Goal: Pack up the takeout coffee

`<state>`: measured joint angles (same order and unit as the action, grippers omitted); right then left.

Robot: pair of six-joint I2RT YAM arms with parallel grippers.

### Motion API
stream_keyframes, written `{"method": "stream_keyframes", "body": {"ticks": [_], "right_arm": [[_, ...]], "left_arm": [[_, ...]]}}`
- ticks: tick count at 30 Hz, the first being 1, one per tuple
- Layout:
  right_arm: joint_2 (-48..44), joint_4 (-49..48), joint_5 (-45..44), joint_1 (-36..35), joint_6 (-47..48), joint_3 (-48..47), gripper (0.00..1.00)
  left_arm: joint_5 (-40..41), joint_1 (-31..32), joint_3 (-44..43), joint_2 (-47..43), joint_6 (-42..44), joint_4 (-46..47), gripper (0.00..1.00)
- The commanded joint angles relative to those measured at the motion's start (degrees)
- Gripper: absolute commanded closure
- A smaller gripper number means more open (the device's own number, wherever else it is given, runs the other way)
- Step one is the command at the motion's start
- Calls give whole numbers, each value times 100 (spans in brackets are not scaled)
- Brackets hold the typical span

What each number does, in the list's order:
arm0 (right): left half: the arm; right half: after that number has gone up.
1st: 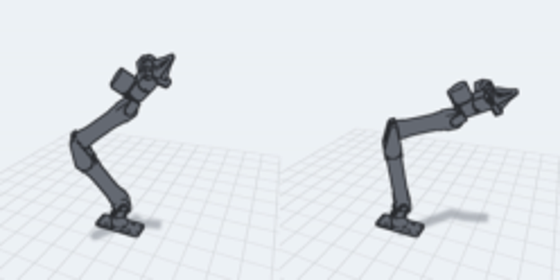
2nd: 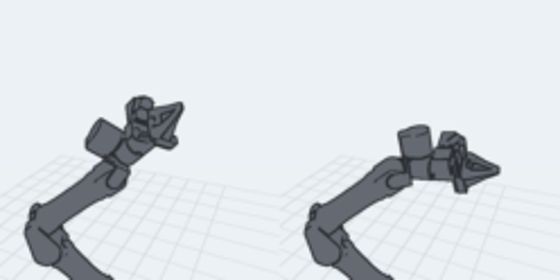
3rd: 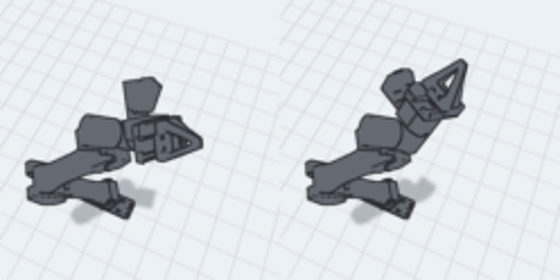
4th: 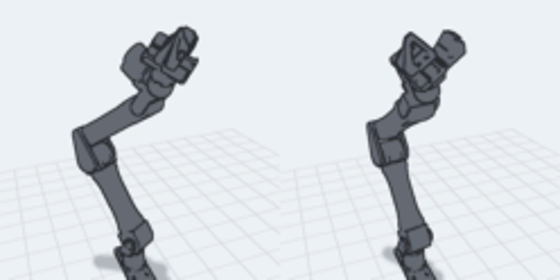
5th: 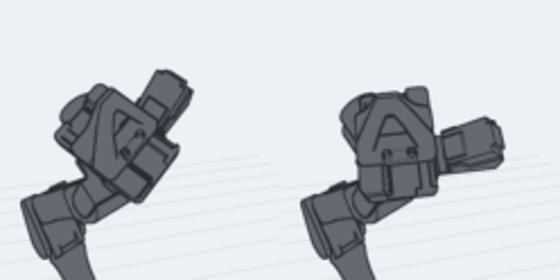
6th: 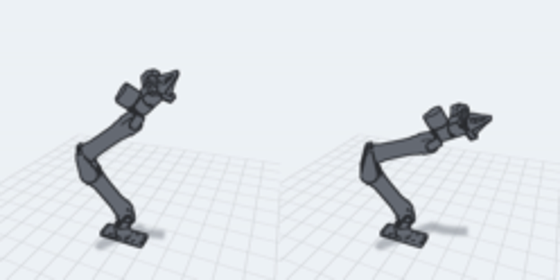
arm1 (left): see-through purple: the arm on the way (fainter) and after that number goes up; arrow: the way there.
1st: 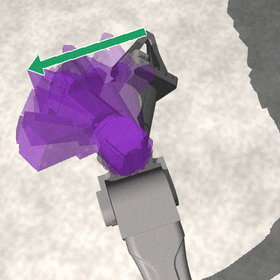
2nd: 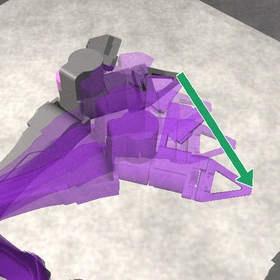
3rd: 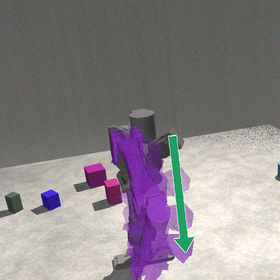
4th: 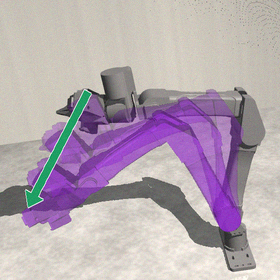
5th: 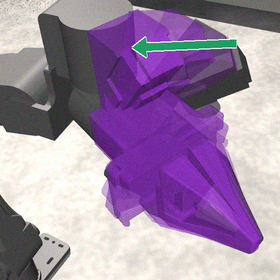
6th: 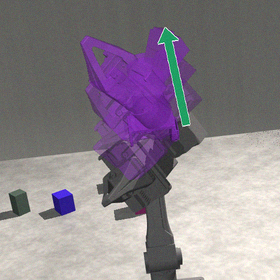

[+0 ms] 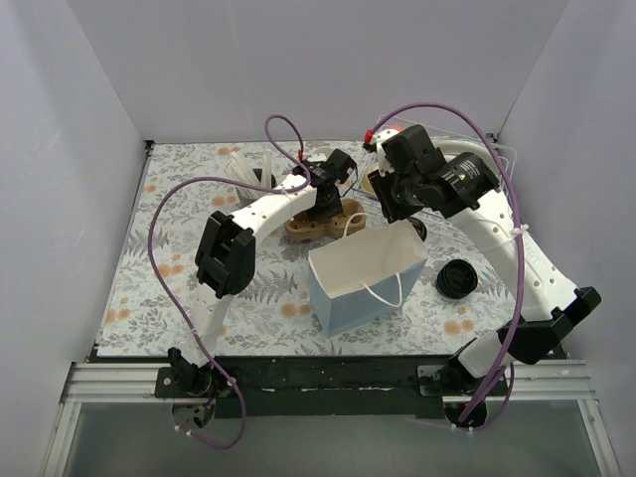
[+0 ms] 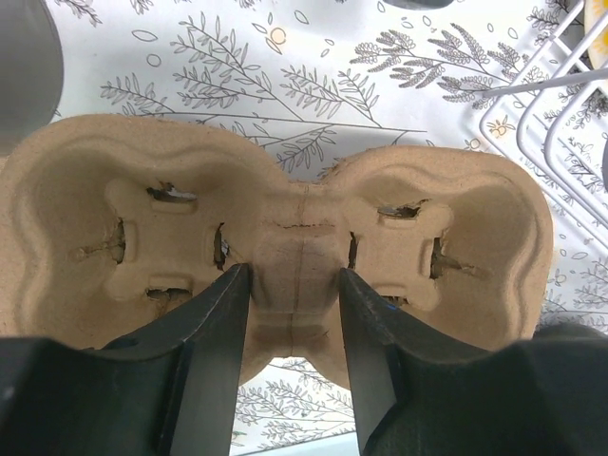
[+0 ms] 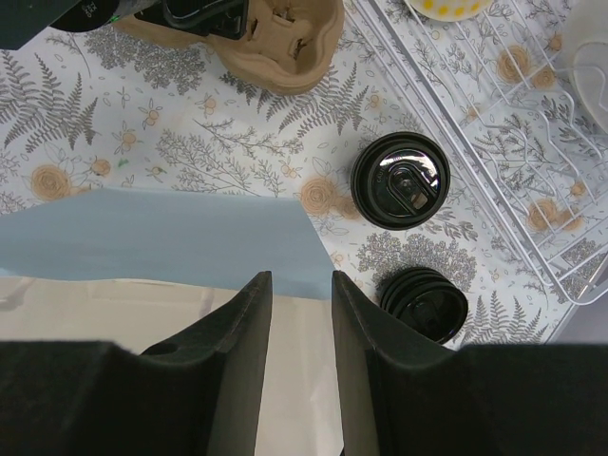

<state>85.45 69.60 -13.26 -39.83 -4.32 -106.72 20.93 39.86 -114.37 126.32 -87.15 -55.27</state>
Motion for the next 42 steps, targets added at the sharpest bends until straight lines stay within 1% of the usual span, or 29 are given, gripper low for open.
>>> {"method": "stream_keyframes", "body": {"ticks": [1,3,4,6,9,10,12,14,17,18,20,21,24,28,30,31,33,35,40,42], "right_arm": [[-178,-202,25,-7,-69,-16,60],[-178,-184,34,-7,-61,-42,60],[-169,-175,16,-16,-61,-51,60],[-178,-184,25,-16,-87,-42,60],[-160,-219,60,-7,-104,-25,61],[-134,-228,86,-16,-113,-42,61],[-116,-228,104,-16,-113,-77,61],[-81,-193,95,-16,-105,-148,61],[-72,-175,78,-7,-69,-165,60],[-72,-175,78,-16,-69,-157,60],[-72,-193,86,-7,-61,-156,60],[-64,-184,95,-16,-61,-165,61],[-55,-184,113,-16,-34,-157,61],[-90,-193,95,-16,-8,-121,60],[-81,-184,95,-16,27,-130,60],[-81,-184,95,-7,27,-139,60],[-72,-184,78,-16,45,-165,61],[-46,-175,86,-7,54,-183,61],[-46,-210,104,-16,45,-139,61],[-46,-210,104,-7,54,-139,60]], "left_arm": [[386,-48,18,-415,137,164,60],[123,-144,230,-424,155,297,62],[61,-153,222,-372,146,254,70],[-10,-154,248,-363,129,209,73],[-71,-162,249,-398,164,288,60],[-71,-162,205,-389,172,262,58],[-71,-162,161,-380,207,244,64],[-36,-162,125,-363,216,209,66],[-62,-171,46,-345,234,200,59],[-80,-171,29,-336,225,183,59],[-133,-171,37,-336,234,209,59],[-133,-171,20,-336,251,209,62],[-107,-171,-112,-310,269,130,65],[-142,-171,-235,-476,383,243,66],[-212,-162,-25,-608,497,419,64],[-247,-162,106,-704,506,620,61],[-299,-171,309,-723,489,701,60],[-335,-171,222,-557,480,562,60],[-336,-171,-321,-354,559,280,61],[-282,-171,-376,-450,594,323,64]]}}
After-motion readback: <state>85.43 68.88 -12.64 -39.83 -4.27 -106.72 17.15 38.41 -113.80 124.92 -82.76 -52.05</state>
